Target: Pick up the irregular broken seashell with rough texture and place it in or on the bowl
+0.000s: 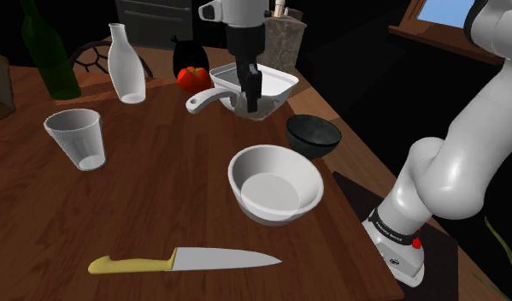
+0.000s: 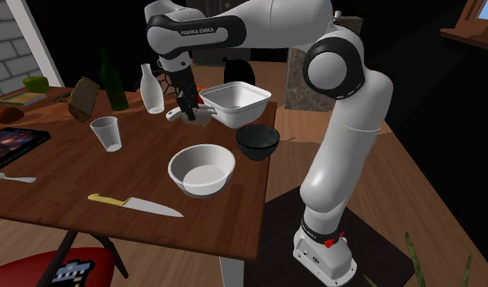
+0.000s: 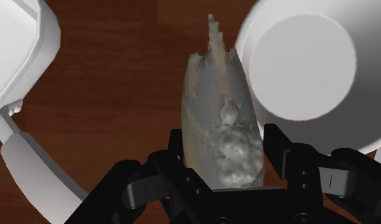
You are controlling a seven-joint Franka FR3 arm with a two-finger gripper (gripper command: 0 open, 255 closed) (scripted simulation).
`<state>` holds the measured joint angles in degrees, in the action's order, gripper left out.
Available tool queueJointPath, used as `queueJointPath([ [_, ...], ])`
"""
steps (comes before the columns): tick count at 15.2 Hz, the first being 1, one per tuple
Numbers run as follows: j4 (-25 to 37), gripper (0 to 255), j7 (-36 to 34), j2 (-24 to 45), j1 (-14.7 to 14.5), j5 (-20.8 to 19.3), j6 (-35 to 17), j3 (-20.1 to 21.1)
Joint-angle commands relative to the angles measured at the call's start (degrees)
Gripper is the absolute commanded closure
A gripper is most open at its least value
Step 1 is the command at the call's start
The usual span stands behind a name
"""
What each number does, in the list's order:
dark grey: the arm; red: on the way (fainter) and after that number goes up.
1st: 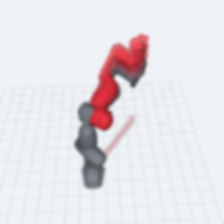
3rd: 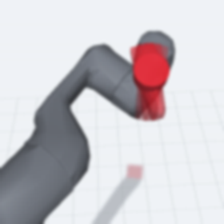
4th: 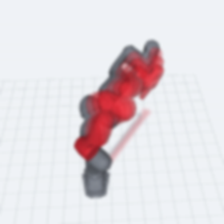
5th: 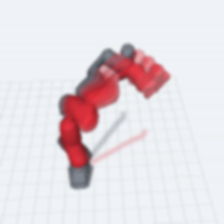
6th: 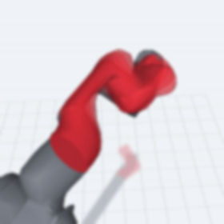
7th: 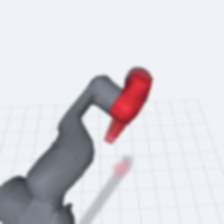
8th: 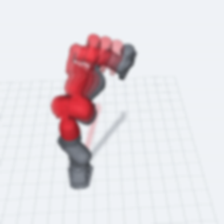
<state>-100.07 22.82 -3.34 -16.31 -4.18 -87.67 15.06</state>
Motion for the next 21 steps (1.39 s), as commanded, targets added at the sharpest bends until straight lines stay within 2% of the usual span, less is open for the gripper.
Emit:
queueJointPath([
  [1,-4.5,255,2.15,-4.39,0.84,0.68,-0.44,-1.08],
  [8,-17.79,255,10.03,-17.54,3.19,0.82,-1.4,-6.1],
  [16,-28.66,255,18.97,-30.34,5.75,-2.31,-0.37,-12.83],
  [21,-32.83,255,18.54,-30.77,5.68,-2.33,-4.08,-12.89],
])
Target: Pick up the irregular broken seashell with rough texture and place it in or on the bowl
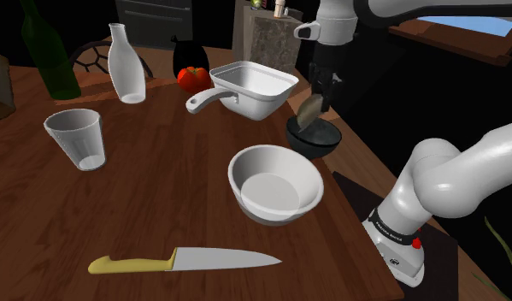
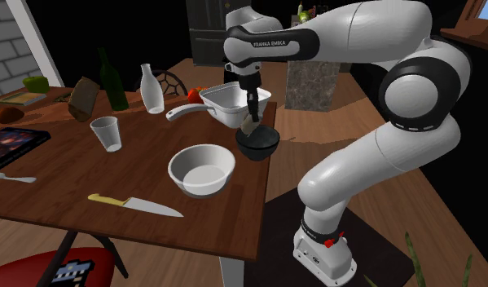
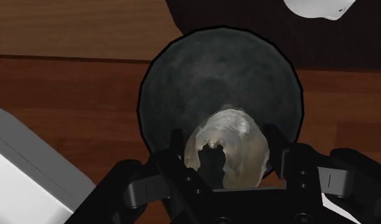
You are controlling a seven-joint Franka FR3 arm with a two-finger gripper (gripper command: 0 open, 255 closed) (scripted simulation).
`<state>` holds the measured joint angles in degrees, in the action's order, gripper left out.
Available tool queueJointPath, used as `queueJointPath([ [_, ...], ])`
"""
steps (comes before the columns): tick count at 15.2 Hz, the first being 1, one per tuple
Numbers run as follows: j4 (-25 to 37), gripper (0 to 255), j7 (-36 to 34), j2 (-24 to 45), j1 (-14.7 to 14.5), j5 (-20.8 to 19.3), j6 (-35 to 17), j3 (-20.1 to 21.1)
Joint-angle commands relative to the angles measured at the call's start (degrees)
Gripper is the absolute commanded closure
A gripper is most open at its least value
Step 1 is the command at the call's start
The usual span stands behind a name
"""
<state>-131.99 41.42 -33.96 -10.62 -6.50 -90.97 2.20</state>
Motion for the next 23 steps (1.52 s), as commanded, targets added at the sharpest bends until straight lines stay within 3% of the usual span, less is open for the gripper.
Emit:
queueJointPath([
  [1,-1.71,255,-0.15,-0.2,-0.01,-0.02,-1.53,-0.04],
  [9,-7.62,255,-0.84,-0.14,-0.06,-0.12,-7.46,-0.1],
  [17,-7.62,255,-0.84,-0.14,-0.06,-0.12,-7.46,-0.1],
  [18,-7.62,0,-0.84,-0.14,-0.06,-0.12,-7.46,-0.1],
  [23,-7.62,0,-0.84,-0.13,-0.06,-0.12,-7.46,-0.1],
])
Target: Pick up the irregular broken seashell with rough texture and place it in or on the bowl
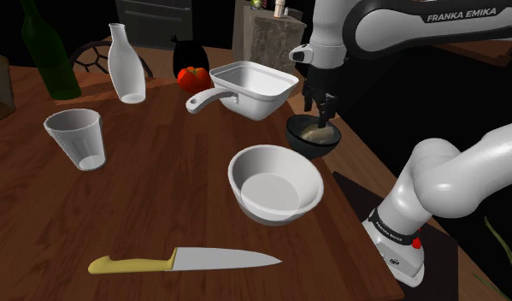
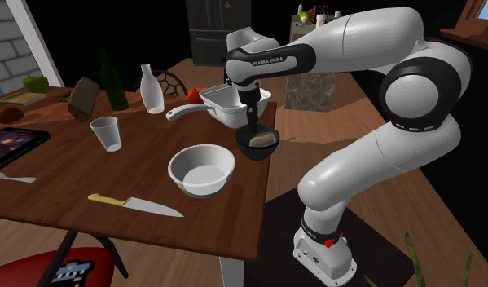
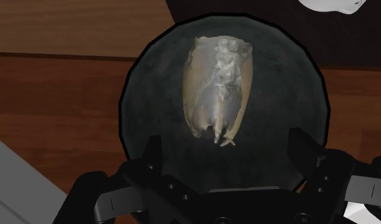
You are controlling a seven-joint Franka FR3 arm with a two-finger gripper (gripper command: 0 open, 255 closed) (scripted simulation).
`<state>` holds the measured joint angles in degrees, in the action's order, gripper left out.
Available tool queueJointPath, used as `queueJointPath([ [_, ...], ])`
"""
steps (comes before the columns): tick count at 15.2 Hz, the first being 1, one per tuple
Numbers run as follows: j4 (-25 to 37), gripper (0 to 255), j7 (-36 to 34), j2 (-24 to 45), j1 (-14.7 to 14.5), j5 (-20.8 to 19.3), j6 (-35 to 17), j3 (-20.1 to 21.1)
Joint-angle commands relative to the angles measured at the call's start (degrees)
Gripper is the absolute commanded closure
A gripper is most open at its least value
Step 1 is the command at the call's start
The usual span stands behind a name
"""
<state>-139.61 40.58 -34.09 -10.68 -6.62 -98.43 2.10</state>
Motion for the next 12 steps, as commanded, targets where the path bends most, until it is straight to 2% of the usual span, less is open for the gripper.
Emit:
queueJointPath([
  [1,2.04,0,0.03,0.2,-0.07,0.14,1.85,0.17],
  [4,8.03,0,0.07,1.15,-0.21,0.48,6.92,0.65],
  [12,8.02,0,0.07,1.14,-0.21,0.48,6.91,0.65],
])
